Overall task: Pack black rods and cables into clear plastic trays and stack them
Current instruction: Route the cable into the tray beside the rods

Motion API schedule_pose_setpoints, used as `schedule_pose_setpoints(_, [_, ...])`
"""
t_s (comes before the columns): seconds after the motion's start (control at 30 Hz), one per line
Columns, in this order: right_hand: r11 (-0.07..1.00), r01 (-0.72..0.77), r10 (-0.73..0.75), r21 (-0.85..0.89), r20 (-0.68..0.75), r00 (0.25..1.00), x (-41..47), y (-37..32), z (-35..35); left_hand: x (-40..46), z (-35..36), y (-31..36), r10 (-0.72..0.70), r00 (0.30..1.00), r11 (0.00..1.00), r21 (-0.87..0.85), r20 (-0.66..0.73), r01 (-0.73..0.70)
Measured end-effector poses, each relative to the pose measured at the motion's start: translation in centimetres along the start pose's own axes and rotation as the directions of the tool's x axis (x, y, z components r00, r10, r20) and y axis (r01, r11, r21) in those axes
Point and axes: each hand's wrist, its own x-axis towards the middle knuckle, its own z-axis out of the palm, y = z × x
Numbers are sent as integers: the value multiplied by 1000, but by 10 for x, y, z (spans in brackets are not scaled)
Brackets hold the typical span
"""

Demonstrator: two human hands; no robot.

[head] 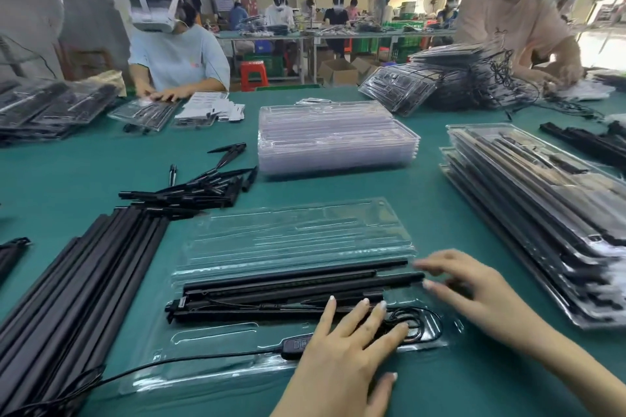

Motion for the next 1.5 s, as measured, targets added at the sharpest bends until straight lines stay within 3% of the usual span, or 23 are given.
schedule_pose_setpoints(0.1, [981,145,-127,-127,139,982,-17,-1,-18,-1,1,0,0,1000,1000,3,-3,0])
schedule_pose_setpoints(0.27, [986,138,-116,-95,209,971,-15,-3,-28,0,-2,-1,-9,1000,999,45,-1,9])
schedule_pose_setpoints(0.4, [994,86,-70,-66,217,974,-8,-7,-22,2,-4,-1,-4,1000,998,63,-10,5])
schedule_pose_setpoints(0.57, [996,-86,87,-18,223,971,-5,-10,-17,1,-3,-3,-9,1000,999,41,7,9])
schedule_pose_setpoints(0.73, [978,-154,185,-140,247,951,2,-18,-7,-1,-2,-1,22,1000,999,39,12,-22])
schedule_pose_setpoints(0.9, [974,-87,141,-210,259,956,2,-24,-9,2,-7,0,33,994,999,1,104,-33])
schedule_pose_setpoints(1.07, [946,83,-18,-313,207,978,-11,-25,-11,2,-16,-3,-17,979,1000,30,202,11])
schedule_pose_setpoints(1.1, [917,141,-72,-373,192,979,-13,-25,-8,2,-17,-4,-4,969,999,-47,248,16])
schedule_pose_setpoints(1.2, [871,182,-103,-456,192,976,-15,-26,-1,1,-14,-8,45,980,973,-232,193,1])
schedule_pose_setpoints(1.33, [952,113,-69,-285,158,985,-13,-21,4,1,-16,-9,22,974,998,-56,226,-9])
schedule_pose_setpoints(1.5, [958,71,-29,-276,153,988,-8,-16,7,1,-10,-6,50,988,996,60,145,-59])
